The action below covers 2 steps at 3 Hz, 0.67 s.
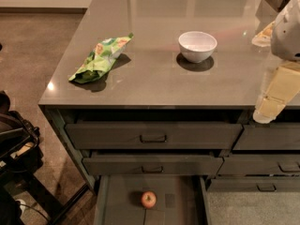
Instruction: Pick apple from bottom drawer and place on counter
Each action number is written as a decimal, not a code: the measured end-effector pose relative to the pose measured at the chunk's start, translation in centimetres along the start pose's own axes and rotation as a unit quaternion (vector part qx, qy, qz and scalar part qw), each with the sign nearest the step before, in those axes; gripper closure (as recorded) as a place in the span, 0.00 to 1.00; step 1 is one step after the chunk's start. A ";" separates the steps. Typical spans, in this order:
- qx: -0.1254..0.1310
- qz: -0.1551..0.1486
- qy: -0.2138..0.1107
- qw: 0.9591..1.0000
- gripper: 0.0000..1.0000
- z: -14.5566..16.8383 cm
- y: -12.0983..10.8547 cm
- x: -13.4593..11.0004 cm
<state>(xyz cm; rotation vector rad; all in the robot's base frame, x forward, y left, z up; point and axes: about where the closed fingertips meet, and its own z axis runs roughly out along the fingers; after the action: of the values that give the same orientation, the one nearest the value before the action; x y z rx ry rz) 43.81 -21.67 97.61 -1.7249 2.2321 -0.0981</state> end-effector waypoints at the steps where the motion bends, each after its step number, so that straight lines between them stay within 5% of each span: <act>1: 0.000 0.000 0.000 1.000 0.00 0.0 0.0 0.0; 2: 0.006 0.010 -0.013 1.000 0.00 0.9 0.6 0.4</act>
Offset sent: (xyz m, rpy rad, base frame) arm -0.0095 -0.0037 -0.0359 0.0751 -0.0219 -0.0398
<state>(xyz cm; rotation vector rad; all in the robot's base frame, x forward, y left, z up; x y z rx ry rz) 43.47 -21.74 96.52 -1.6894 2.2255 -0.0840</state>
